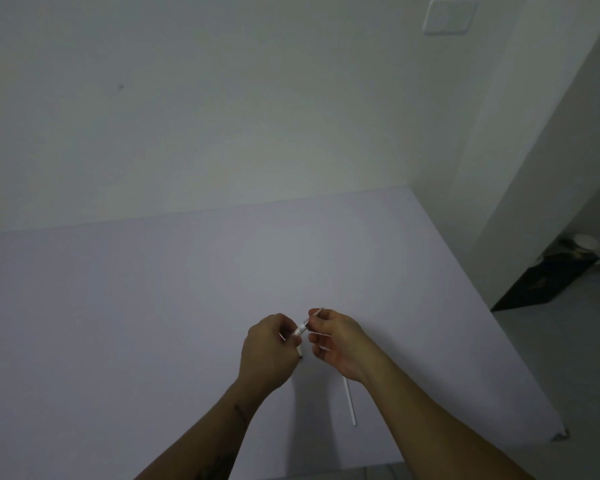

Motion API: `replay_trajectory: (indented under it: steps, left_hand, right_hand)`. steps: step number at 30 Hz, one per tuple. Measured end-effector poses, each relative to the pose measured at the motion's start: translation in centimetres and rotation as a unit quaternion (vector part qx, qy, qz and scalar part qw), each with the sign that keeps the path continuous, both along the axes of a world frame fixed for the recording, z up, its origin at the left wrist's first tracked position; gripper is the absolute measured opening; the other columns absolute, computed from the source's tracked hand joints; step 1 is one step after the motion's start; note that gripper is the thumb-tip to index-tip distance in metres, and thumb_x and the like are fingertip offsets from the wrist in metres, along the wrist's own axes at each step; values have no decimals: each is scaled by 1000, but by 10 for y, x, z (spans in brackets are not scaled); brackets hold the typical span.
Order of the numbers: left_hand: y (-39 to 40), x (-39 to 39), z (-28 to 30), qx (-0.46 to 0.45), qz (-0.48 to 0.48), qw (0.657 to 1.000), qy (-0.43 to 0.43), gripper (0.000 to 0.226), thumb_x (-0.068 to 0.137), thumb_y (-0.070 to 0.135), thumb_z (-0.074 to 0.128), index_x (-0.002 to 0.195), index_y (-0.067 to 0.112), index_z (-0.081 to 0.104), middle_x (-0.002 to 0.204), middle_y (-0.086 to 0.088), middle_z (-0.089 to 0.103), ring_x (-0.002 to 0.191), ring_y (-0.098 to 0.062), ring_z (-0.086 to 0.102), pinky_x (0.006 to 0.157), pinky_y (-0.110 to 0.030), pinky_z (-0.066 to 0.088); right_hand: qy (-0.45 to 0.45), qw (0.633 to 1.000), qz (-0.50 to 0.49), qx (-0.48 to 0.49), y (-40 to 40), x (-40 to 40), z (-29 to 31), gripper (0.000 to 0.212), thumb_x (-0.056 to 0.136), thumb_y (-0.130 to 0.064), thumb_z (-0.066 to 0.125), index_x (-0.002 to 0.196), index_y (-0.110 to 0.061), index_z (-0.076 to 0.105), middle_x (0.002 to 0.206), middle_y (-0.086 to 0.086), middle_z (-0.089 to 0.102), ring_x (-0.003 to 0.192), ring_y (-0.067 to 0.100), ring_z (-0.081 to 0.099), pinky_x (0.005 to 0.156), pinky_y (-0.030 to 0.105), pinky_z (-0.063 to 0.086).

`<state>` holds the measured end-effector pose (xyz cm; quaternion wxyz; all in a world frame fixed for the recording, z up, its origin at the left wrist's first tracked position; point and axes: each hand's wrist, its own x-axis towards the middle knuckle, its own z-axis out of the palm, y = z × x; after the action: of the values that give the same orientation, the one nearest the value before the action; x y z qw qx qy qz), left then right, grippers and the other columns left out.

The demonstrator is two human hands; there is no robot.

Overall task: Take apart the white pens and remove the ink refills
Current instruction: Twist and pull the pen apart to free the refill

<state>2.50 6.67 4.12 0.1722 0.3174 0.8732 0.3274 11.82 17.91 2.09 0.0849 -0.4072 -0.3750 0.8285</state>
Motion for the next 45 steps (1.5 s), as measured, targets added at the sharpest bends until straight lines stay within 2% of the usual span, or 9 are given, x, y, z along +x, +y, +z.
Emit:
replay_trajectory:
  steps: [3, 9, 15, 20, 25, 30, 36, 42, 45]
  left_hand:
    - [0, -1, 0, 1, 1, 1000, -2, 8, 83, 14, 70, 81, 20, 64, 76, 4, 64, 67, -12, 59, 66, -28, 55]
    - [0, 0, -1, 0, 5, 1000, -3, 8, 83, 15, 70, 81, 20, 65, 75, 4, 64, 67, -13, 59, 65, -27, 54]
    - [-1, -2, -1, 1, 3, 1000, 0, 11, 82, 16, 71, 78, 23, 63, 74, 7, 64, 67, -13, 60, 67, -34, 59]
    - [-3, -2, -1, 2, 6, 1000, 4, 9, 82, 16, 71, 80, 21, 64, 76, 5, 64, 68, -13, 61, 68, -32, 58]
    - [-3, -1, 0, 9, 4, 1000, 7, 9, 82, 15, 70, 81, 21, 64, 76, 7, 64, 67, -12, 60, 65, -30, 56]
    - [-7, -2, 0, 7, 12, 1000, 6, 8, 82, 15, 71, 81, 20, 64, 77, 5, 64, 69, -13, 60, 64, -28, 55]
    - [-12, -2, -1, 7, 13, 1000, 6, 10, 82, 14, 71, 81, 21, 64, 77, 6, 63, 68, -13, 59, 63, -29, 54]
    - [-16, -4, -1, 11, 12, 1000, 5, 9, 81, 14, 70, 80, 21, 64, 76, 6, 63, 67, -13, 60, 64, -32, 56]
    - [-19, -6, -2, 9, 10, 1000, 11, 9, 80, 16, 70, 80, 22, 64, 76, 6, 63, 69, -14, 60, 66, -35, 58]
  right_hand:
    - [-10, 1000, -5, 10, -1, 0, -1, 13, 94, -13, 63, 103, -12, 72, 100, 9, 66, 88, 24, 59, 71, 33, 49]
    - [13, 1000, -2, 7, 0, 2, 3, 23, 94, -7, 59, 113, -14, 70, 96, 9, 66, 88, 24, 58, 73, 34, 49]
    - [-2, 1000, -1, 5, -2, 2, 6, 11, 94, -13, 62, 99, -12, 72, 93, 7, 65, 86, 23, 57, 70, 32, 48]
    - [17, 1000, -6, 2, -2, 2, 7, 22, 95, -9, 58, 113, -14, 71, 100, 9, 65, 92, 25, 57, 74, 34, 49]
    - [3, 1000, -9, -6, -5, 0, 9, 12, 94, -12, 61, 101, -11, 71, 98, 10, 65, 89, 25, 58, 73, 34, 49]
    - [14, 1000, -1, 2, -7, 0, 10, 21, 97, -7, 56, 112, -10, 70, 96, 9, 66, 89, 24, 57, 75, 34, 49]
    - [-5, 1000, 3, 11, -12, -3, 10, 17, 97, -7, 55, 100, -10, 72, 93, 8, 66, 83, 22, 58, 70, 32, 50]
    - [13, 1000, 18, -3, -16, -2, 13, 20, 97, -7, 55, 109, -9, 71, 93, 8, 65, 85, 23, 58, 70, 32, 50]
    - [-7, 1000, 29, 4, -20, -4, 15, 10, 95, -14, 61, 98, -9, 69, 94, 11, 62, 83, 24, 57, 67, 32, 51]
